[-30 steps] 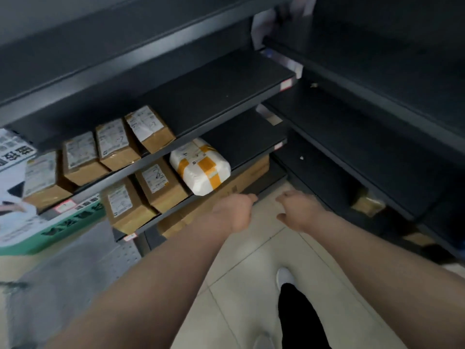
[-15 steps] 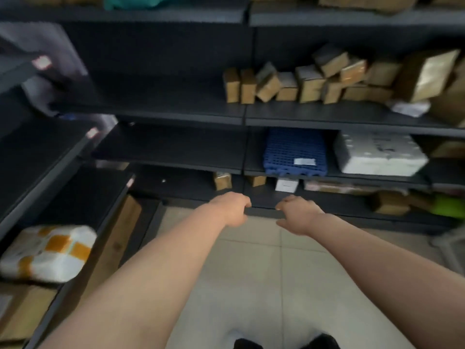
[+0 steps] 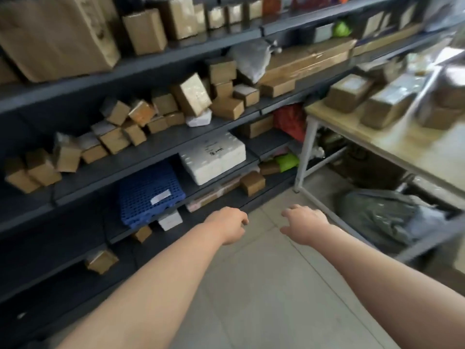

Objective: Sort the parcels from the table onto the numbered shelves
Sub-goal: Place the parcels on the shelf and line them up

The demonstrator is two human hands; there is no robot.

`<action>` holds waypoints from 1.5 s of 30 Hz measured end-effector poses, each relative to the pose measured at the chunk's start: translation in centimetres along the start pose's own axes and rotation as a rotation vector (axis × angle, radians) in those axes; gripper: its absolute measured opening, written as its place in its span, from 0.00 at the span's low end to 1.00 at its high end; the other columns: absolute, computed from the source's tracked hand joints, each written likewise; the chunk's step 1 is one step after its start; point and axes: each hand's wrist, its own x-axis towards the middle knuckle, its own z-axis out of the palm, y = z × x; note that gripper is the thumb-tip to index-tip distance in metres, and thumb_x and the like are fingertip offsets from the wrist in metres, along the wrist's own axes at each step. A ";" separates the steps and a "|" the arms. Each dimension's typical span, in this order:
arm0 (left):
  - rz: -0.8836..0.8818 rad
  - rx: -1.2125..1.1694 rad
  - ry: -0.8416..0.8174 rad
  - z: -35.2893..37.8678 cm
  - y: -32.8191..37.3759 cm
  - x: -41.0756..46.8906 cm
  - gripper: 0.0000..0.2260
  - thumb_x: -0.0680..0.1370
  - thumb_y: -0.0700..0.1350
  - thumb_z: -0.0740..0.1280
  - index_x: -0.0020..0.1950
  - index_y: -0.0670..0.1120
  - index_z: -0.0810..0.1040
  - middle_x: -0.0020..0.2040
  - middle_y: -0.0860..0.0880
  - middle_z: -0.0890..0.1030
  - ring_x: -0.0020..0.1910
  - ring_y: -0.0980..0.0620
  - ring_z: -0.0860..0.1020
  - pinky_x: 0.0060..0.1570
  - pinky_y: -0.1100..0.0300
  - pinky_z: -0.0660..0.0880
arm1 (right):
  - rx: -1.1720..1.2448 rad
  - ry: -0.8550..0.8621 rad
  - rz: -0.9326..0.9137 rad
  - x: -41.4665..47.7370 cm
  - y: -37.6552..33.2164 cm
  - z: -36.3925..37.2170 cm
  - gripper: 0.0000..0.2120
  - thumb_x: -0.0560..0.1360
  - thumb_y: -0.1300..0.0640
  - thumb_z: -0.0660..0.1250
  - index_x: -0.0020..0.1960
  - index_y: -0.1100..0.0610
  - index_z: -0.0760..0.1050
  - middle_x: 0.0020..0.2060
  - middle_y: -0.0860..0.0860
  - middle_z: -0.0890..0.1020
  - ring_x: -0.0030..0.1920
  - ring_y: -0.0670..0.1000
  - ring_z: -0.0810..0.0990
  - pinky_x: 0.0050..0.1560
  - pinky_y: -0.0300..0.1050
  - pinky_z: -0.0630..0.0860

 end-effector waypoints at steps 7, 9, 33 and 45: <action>0.181 0.065 0.040 -4.4 14.7 9.6 0.16 0.80 0.49 0.63 0.68 0.53 0.73 0.66 0.50 0.75 0.64 0.47 0.73 0.59 0.51 0.73 | 0.083 0.099 0.255 -0.8 16.3 -2.4 0.19 0.77 0.43 0.60 0.65 0.49 0.72 0.62 0.51 0.74 0.65 0.55 0.71 0.60 0.53 0.68; 0.226 0.092 0.029 -5.5 18.2 12.0 0.17 0.80 0.49 0.63 0.69 0.53 0.72 0.66 0.50 0.75 0.64 0.47 0.74 0.57 0.52 0.73 | 0.106 0.122 0.320 -1.0 20.2 -2.7 0.17 0.77 0.44 0.60 0.63 0.49 0.73 0.61 0.50 0.75 0.63 0.55 0.72 0.59 0.53 0.69; 0.638 0.133 -0.002 -18.7 37.9 43.1 0.20 0.80 0.49 0.64 0.72 0.51 0.70 0.69 0.48 0.73 0.66 0.46 0.73 0.63 0.51 0.72 | 0.409 0.350 0.839 13.5 43.3 -12.0 0.22 0.78 0.45 0.62 0.71 0.47 0.67 0.67 0.50 0.72 0.67 0.55 0.70 0.63 0.53 0.68; 0.528 0.155 0.075 -24.0 49.3 55.6 0.20 0.80 0.49 0.64 0.72 0.51 0.69 0.70 0.47 0.72 0.68 0.46 0.70 0.65 0.53 0.68 | 0.419 0.454 0.774 23.2 61.3 -18.3 0.23 0.78 0.45 0.62 0.71 0.48 0.66 0.67 0.51 0.72 0.67 0.55 0.70 0.63 0.53 0.67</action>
